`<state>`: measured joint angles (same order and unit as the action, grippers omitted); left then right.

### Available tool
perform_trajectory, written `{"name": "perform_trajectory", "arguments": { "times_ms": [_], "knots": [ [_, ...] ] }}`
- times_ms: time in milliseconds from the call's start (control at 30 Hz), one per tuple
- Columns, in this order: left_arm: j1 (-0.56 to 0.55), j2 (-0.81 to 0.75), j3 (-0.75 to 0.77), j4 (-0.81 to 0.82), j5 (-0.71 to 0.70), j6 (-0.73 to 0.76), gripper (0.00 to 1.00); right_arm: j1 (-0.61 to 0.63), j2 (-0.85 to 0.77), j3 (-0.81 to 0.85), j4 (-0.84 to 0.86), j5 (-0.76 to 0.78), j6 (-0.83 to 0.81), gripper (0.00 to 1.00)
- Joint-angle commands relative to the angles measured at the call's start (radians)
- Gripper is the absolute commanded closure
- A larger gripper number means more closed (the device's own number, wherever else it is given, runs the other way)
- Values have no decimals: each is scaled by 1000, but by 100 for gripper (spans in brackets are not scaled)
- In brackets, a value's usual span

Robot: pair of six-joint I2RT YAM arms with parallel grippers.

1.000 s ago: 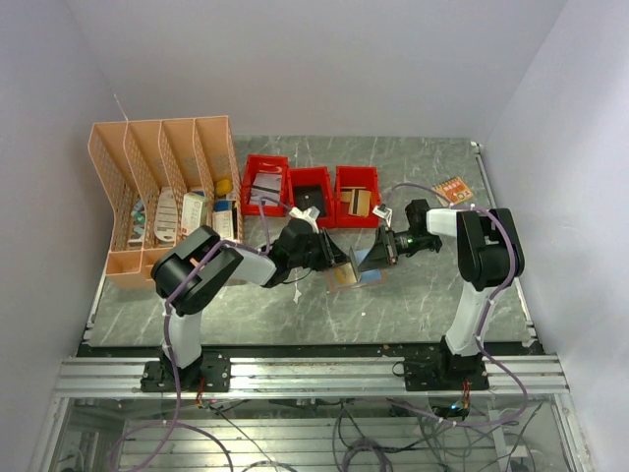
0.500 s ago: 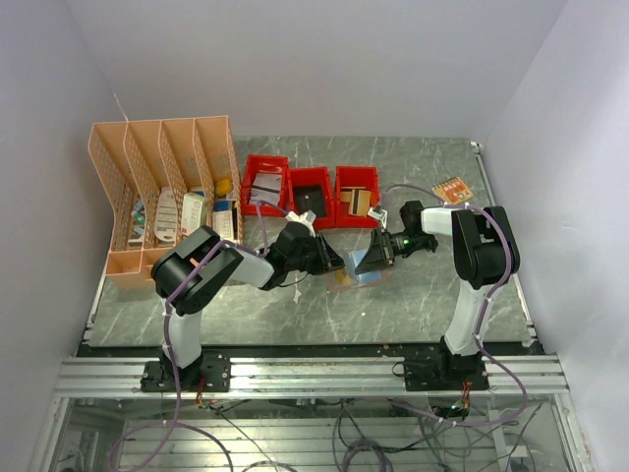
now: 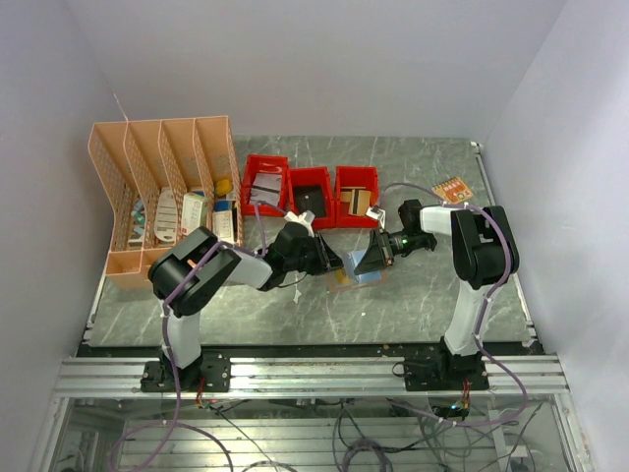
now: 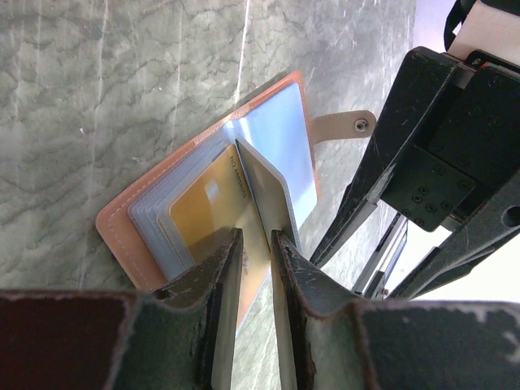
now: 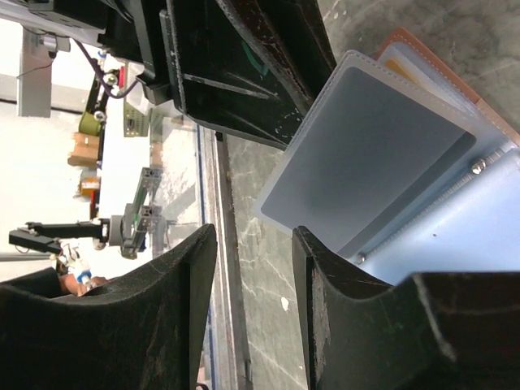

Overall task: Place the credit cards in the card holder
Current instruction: Turn over the card slot in the card holder.

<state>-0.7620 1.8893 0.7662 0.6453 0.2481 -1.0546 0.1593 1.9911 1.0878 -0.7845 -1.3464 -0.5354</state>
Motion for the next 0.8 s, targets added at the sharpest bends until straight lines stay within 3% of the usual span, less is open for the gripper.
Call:
{"name": "perform_trajectory", "arguments": {
  "times_ms": [0,767],
  "knots": [
    [6,-31,-13,17,-4,23,68,6,-13,12,5,32,-18,58],
    [7,-246,-27,-294,-148,224,67,0,-171,-16,76,127,-20,58]
  ]
}}
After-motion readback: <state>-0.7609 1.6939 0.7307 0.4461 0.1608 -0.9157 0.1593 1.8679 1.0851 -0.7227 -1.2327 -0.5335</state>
